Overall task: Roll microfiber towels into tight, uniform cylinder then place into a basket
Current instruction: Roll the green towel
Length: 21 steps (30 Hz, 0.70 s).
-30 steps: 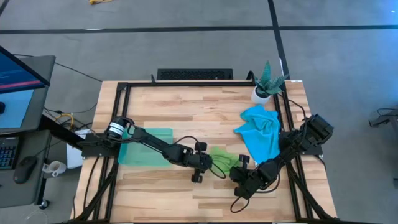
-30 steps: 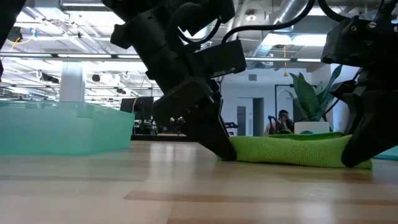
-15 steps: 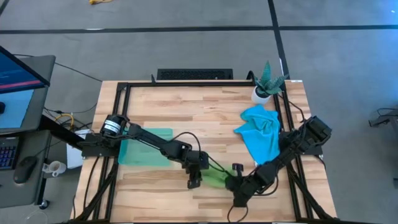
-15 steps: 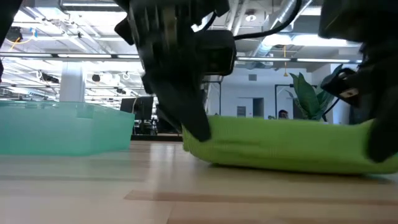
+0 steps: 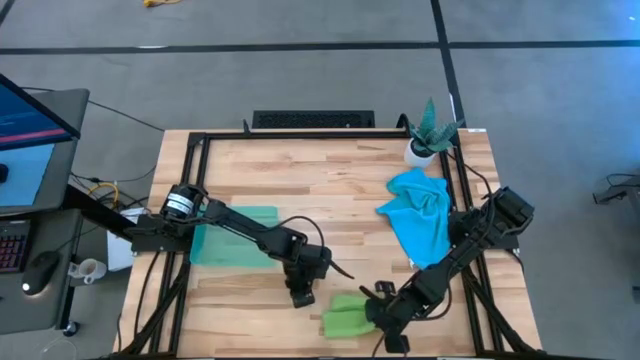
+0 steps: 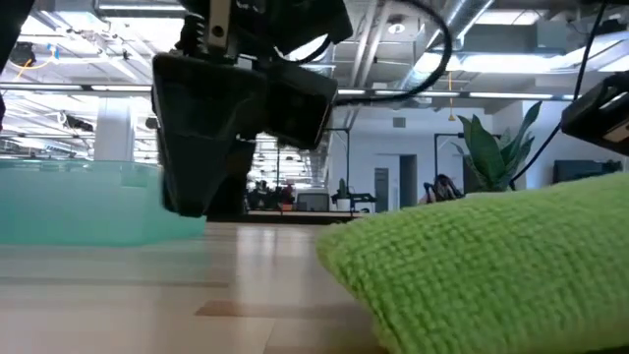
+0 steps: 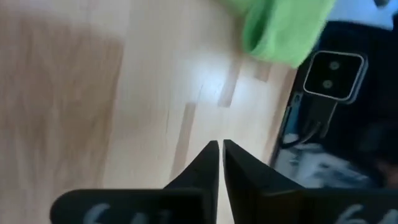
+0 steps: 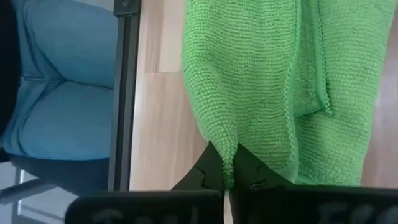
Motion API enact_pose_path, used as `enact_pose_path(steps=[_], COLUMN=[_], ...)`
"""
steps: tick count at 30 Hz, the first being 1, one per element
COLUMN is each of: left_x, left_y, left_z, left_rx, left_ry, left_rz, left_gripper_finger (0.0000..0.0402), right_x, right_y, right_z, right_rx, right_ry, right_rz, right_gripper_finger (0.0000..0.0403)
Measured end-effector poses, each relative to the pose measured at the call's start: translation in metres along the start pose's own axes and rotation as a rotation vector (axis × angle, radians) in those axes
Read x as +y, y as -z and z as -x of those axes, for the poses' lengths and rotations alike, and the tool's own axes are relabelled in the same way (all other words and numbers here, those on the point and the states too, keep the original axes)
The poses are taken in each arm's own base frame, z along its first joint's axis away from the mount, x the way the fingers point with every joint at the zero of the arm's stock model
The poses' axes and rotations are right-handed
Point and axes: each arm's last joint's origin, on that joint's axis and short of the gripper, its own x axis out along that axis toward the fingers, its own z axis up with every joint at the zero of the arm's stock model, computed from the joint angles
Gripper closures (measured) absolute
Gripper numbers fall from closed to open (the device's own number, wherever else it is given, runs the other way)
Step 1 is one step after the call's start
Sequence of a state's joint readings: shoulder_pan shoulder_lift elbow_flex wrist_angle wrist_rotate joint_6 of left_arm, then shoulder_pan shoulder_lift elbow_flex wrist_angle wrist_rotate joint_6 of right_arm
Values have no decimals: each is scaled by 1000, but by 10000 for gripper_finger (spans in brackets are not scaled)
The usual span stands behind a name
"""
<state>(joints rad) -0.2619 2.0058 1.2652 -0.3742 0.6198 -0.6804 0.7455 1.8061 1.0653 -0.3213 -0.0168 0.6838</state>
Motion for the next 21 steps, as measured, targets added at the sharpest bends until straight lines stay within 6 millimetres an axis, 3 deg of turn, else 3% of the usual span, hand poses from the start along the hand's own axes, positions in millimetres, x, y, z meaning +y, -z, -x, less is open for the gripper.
enact_pose_path(steps=[6,15,21], left_x=[-15,-62,-52], left_y=[-1,2,-11], left_z=[2,-7,-10], left_rx=[-139,-312,-374], left_ry=[-112,-259,-315], left_rz=[-305,-869,-957], left_gripper_finger=[401,401,401], right_x=[-6,-14,-20], right_y=[-5,-6,-7], right_z=[0,0,1], right_rx=[-18,-8,-1], right_ry=[19,47,90], right_rz=[-41,-85,-97], right_gripper_finger=[382,384,389])
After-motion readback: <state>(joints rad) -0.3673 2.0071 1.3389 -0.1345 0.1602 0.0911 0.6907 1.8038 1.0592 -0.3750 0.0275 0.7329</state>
